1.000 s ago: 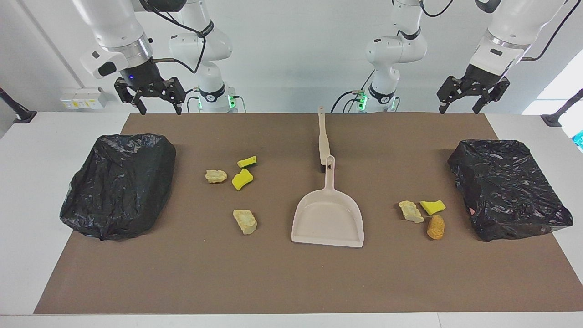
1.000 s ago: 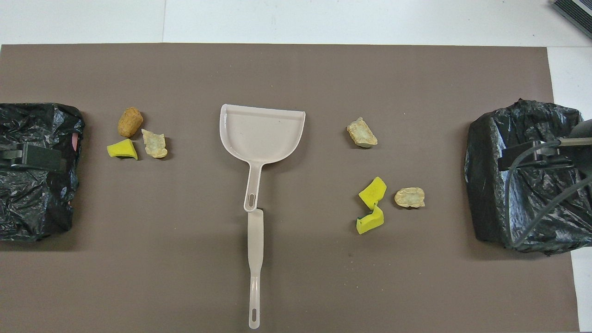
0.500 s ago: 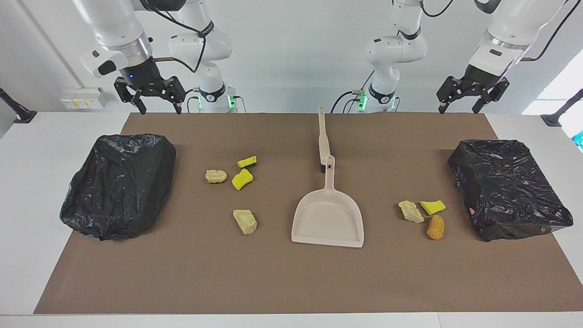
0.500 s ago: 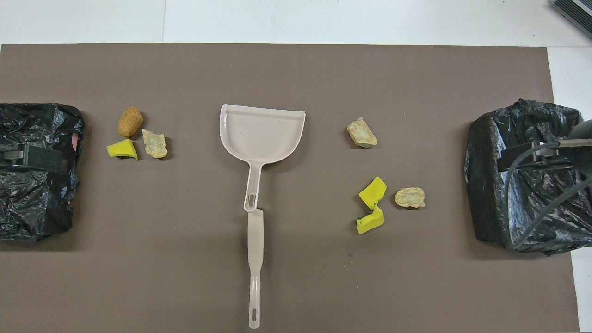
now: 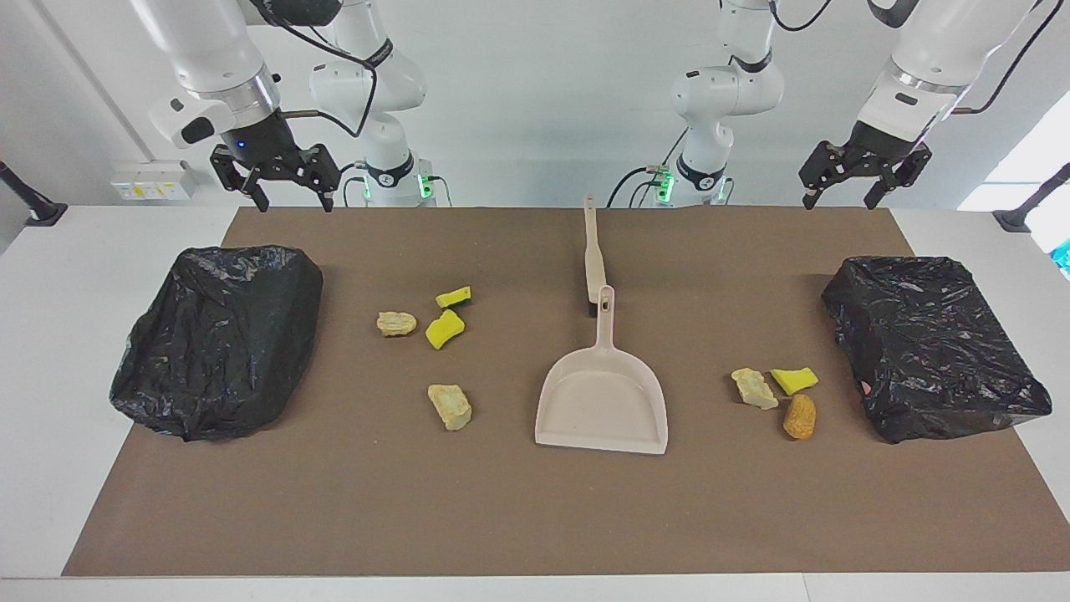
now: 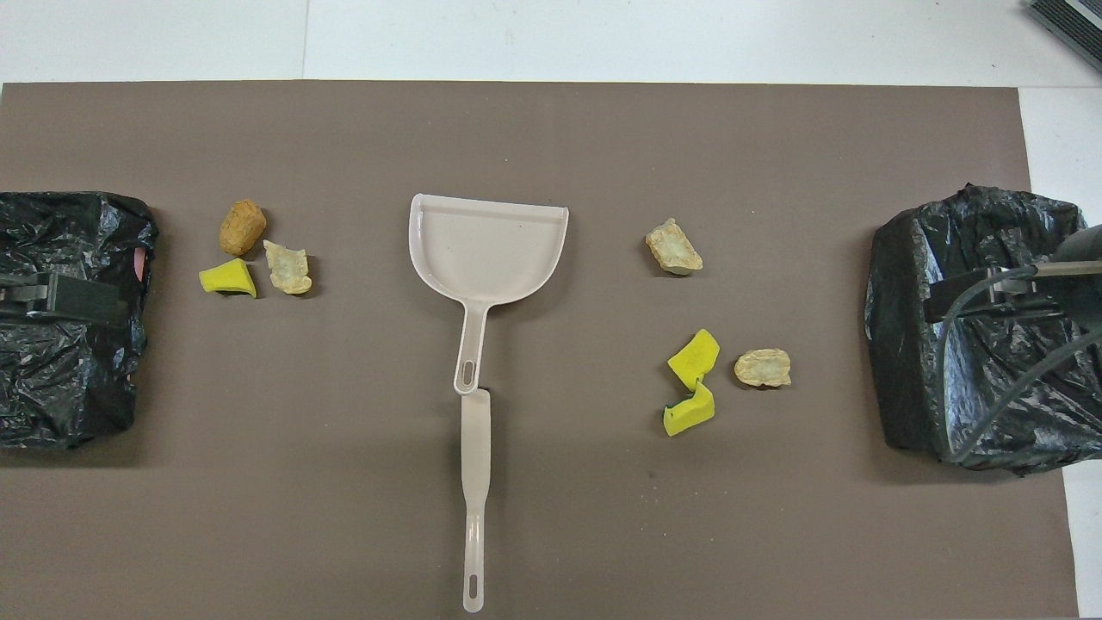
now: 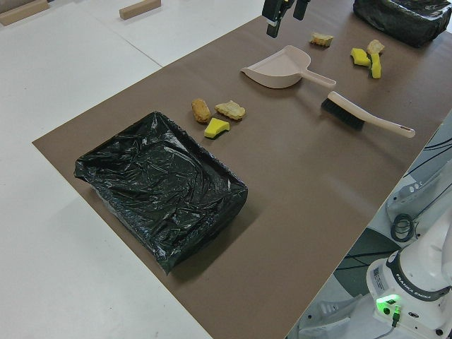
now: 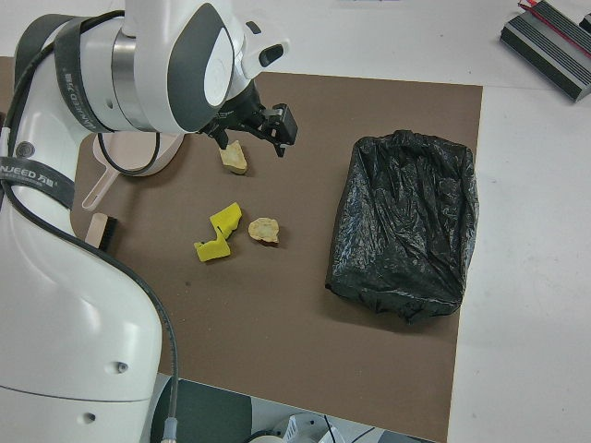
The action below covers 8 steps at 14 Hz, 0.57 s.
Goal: Sweep and dump trash in bin
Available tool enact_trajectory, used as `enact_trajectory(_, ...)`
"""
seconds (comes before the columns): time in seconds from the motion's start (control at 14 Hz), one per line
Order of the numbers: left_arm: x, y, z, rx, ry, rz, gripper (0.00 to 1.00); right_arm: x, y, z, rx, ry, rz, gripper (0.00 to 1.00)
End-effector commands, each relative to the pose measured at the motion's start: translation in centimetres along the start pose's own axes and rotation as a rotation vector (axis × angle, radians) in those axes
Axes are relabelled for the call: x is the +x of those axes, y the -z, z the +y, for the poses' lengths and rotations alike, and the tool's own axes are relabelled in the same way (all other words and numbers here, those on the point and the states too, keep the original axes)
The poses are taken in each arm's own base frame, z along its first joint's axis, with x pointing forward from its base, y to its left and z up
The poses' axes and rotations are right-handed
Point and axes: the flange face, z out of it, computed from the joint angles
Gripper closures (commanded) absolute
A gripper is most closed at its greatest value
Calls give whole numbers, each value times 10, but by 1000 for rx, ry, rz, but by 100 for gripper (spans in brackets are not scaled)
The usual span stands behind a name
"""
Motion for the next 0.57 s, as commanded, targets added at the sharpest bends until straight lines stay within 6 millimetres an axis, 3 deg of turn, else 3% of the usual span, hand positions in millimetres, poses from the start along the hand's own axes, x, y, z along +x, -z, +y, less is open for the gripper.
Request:
enact_trajectory(0.0,-9,-1,0,-6,4,10,0,-8,0,1,5,-24,8,0)
enact_trajectory(0.21,-17,-10,18,-4,-22,-12,0,-8,0,3,5,-23,7,0)
enact_trajectory(0.5,-62,-45,76,15,-117,-74,0,-10,-4,3,-6,-19,-13,0)
